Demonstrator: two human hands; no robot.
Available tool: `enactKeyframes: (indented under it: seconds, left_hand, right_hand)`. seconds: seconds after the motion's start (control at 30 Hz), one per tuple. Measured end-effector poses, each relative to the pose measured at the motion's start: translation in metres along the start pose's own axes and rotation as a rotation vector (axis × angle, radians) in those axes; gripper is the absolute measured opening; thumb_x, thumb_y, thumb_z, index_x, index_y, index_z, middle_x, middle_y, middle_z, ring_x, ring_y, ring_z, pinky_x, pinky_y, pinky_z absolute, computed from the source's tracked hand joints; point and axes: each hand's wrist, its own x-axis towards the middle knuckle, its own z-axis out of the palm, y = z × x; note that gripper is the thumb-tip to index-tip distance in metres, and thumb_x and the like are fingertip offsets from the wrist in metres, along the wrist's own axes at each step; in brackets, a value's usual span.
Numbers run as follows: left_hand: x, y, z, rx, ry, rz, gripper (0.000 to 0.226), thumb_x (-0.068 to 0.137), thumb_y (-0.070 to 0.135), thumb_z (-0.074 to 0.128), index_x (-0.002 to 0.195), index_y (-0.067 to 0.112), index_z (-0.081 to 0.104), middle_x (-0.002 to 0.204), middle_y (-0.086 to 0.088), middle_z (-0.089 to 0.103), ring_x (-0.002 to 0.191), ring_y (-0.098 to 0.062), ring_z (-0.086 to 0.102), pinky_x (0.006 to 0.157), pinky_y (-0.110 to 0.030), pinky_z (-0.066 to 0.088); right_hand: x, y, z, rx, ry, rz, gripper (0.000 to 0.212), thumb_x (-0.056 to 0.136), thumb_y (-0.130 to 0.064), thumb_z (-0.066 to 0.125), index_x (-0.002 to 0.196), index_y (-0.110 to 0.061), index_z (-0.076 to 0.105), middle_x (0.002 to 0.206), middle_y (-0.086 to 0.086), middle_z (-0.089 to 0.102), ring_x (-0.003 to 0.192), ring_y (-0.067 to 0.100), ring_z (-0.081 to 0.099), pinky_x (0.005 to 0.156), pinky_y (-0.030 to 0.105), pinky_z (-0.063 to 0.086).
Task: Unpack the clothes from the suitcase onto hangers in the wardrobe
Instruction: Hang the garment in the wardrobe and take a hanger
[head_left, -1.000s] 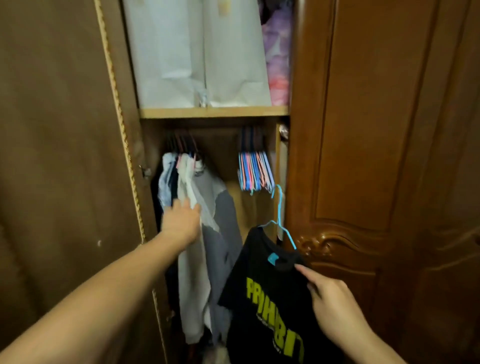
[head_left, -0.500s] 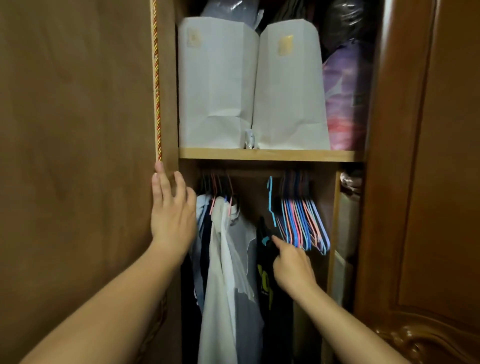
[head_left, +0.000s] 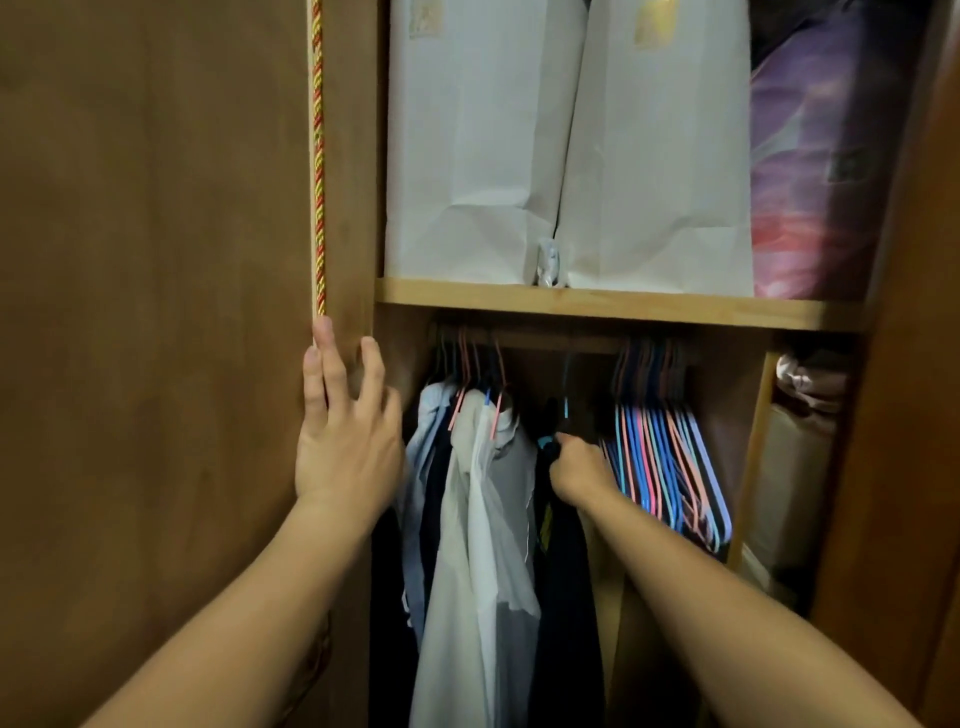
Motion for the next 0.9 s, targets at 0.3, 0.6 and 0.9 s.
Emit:
enactKeyframes:
  seconds: [0.3,0.6,0.9]
  left_hand:
    - [-0.001,0.001,0.000,-0.057,0.019,-0.012,0.033,0.086,0.032,0.053,0.104,0.011,0.071,0.160,-0.024,0.027,0.140,-0.068,-0.013,0.120,-0.066,0.001]
    - [-0.001,0.001,-0.004,-0.055,-0.015,0.003,0.045,0.085,0.045,0.053,0.110,0.012,0.071,0.162,-0.023,0.024,0.140,-0.067,-0.018,0.120,-0.065,-0.002]
    - [-0.005,0.002,-0.001,-0.037,-0.056,0.105,0.040,0.088,0.044,0.047,0.106,0.017,0.071,0.162,-0.021,0.028,0.145,-0.060,-0.014,0.117,-0.070,-0.008]
  right_hand:
    - [-0.032,0.027,0.044,0.487,-0.024,0.049,0.061,0.095,-0.001,0.046,0.149,-0.027,0.037,0.128,-0.006,0.049,0.121,0.019,0.050,0.103,0.025,0.036]
    - [-0.017,-0.047,0.073,0.333,-0.487,-0.198,0.105,0.077,-0.036,0.060,0.159,-0.030,-0.005,0.160,0.002,0.029,0.144,0.026,0.035,0.118,0.038,0.031]
    - [-0.042,0.057,-0.001,-0.543,0.332,-0.368,0.028,0.084,-0.014,0.068,0.112,-0.016,0.064,0.112,0.005,0.058,0.105,0.024,0.051,0.089,0.036,0.044]
